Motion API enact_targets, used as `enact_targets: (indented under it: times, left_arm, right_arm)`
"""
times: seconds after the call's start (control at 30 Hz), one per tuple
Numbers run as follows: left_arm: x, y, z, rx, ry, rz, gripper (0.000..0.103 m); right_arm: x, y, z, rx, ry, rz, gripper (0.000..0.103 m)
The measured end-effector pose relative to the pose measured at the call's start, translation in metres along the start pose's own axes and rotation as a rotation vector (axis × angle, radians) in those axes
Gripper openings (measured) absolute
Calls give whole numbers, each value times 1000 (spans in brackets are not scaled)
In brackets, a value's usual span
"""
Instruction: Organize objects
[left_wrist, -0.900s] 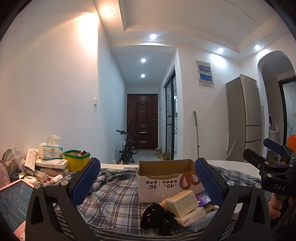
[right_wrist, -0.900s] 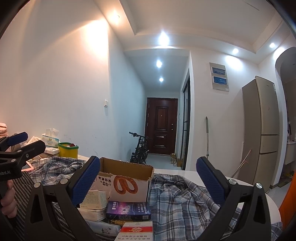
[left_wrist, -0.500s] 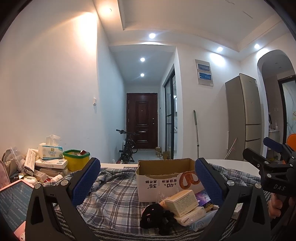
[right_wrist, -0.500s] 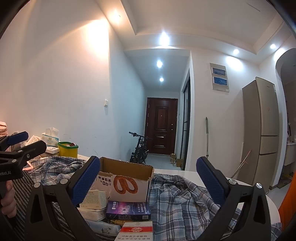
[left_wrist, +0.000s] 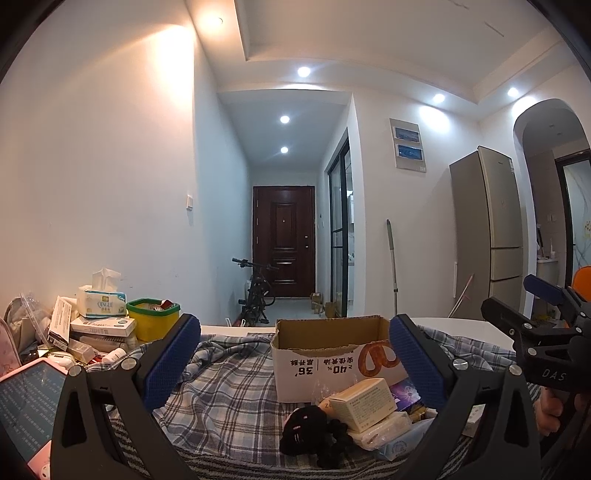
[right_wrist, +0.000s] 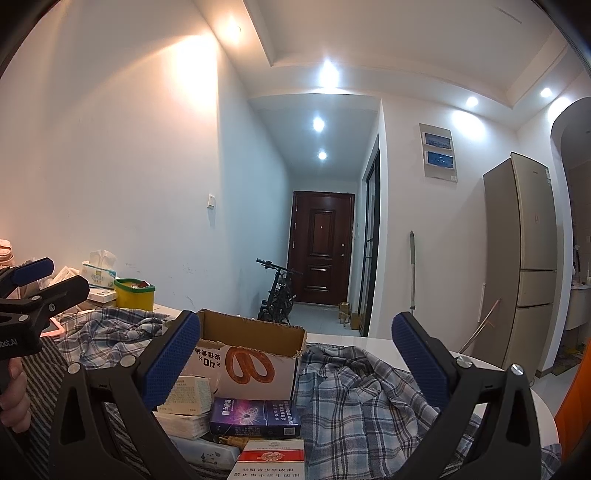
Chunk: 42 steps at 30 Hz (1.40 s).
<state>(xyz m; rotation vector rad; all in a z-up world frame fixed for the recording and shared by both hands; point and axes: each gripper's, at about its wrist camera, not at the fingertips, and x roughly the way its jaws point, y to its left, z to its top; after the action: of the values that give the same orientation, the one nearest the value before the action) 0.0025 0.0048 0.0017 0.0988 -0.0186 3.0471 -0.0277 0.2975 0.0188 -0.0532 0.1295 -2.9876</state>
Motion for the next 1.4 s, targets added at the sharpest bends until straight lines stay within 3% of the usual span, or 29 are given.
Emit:
enact_targets:
  times: [0.3,0.47,0.6,0.73,0.87,1.1,1.17,1.4]
  left_arm:
    - [1,0,0,-14,-2,2,103]
    - [0,-8,8,30,23,25,103]
    - [-7,-19,17,71,63,-21,103]
    - [-17,-18,24,44,66,-38,103]
    - [-17,-6,22,-39,130,-41,103]
    - [-3,7,-4,-93,273,5,103]
    - [1,8,-14,-98,306,12,103]
    - [17,13,-34,-148,402,-18,103]
  right_arm:
    - [6,-4,0,25,21,-6,103]
    - [1,3,8,-15,14,-88,103]
    - [-8,11,18,-41,43,-72,103]
    - [-17,12,23,-34,73,-80,103]
    - [-23,11,23,-36,96,-96,103]
    - [-15,6,6,34,273,-28,103]
    - [-14,7,-1,31,286,-40,103]
    - [2,-1,-25,98,424,-32,103]
